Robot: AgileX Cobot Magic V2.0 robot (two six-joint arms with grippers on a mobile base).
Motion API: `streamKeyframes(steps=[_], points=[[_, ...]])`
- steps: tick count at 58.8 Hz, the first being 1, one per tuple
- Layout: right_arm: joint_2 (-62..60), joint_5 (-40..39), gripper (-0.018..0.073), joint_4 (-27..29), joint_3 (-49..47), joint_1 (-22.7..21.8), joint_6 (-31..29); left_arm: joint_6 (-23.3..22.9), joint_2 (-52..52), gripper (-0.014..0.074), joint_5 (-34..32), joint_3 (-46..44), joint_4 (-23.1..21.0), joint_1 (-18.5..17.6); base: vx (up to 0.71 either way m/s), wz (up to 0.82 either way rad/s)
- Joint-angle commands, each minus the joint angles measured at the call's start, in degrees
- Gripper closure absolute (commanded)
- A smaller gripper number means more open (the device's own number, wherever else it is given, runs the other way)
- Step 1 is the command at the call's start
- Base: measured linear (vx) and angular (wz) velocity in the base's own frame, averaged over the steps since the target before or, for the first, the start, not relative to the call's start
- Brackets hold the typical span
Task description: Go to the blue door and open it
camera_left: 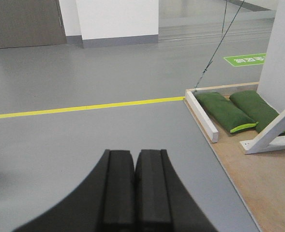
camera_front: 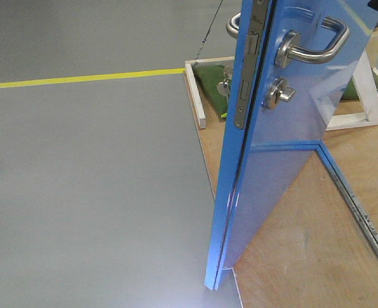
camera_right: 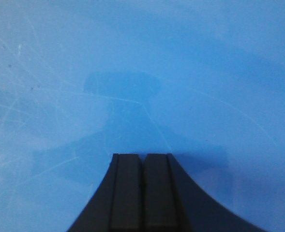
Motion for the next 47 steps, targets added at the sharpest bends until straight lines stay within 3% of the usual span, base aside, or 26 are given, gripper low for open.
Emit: streamKeyframes(steps=[1,47], points=[[-1.7,2.8,0.0547,4.4,-1.7,0.3,-0.9,-0.4,-0.8,0.0524,-4.9,-1.4,-0.2,-0.4,0.00,0.00],[-1.7,2.7,0.0547,4.4,-1.7,0.3,-0.9,-0.4,-0.8,0.0524,-4.9,-1.4,-0.2,-0.4,0.00,0.00]])
